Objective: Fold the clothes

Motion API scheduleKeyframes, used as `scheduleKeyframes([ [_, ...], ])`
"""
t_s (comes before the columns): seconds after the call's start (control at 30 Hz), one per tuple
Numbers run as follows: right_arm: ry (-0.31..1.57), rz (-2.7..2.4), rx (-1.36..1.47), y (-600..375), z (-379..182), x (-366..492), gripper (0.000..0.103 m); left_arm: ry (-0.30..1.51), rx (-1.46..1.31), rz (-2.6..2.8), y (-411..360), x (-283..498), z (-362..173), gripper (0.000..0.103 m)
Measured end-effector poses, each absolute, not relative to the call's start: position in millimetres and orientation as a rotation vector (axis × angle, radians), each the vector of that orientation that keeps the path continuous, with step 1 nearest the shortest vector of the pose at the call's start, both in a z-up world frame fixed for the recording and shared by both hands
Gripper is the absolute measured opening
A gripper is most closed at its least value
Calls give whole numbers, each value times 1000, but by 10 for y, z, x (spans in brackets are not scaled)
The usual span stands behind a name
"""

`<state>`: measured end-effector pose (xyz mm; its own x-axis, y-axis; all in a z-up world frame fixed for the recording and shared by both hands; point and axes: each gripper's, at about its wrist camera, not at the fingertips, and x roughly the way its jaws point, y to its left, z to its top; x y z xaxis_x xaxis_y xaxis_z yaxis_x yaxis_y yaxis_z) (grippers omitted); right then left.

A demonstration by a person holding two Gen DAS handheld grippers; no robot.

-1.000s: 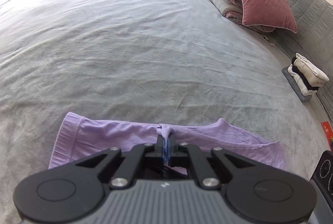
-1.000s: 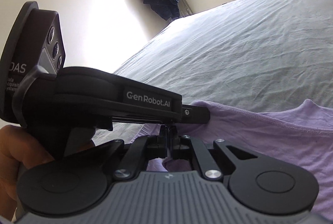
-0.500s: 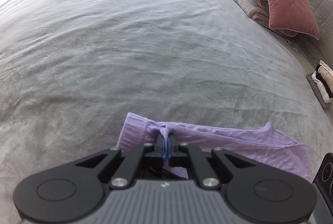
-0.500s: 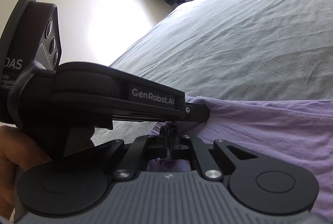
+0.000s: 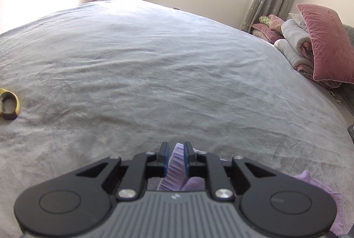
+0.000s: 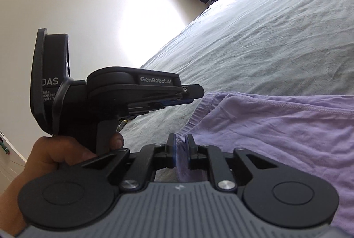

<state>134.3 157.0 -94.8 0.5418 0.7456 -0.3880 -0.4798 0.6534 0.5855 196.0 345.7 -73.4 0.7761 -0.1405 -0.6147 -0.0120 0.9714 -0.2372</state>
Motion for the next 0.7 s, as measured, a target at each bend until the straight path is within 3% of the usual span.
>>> scheduleKeyframes([
  [0.1, 666, 722, 418, 1358, -906, 1269, 23, 679, -218, -105, 3305, 1802, -723, 33],
  [0.17, 648, 699, 417, 1171, -867, 1182, 47, 679, -206, -128, 3201, 1695, -716, 35],
  [0.7, 669, 460, 497, -295, -851, 748, 47, 734, -211, -399, 1858, 1305, -666, 50],
])
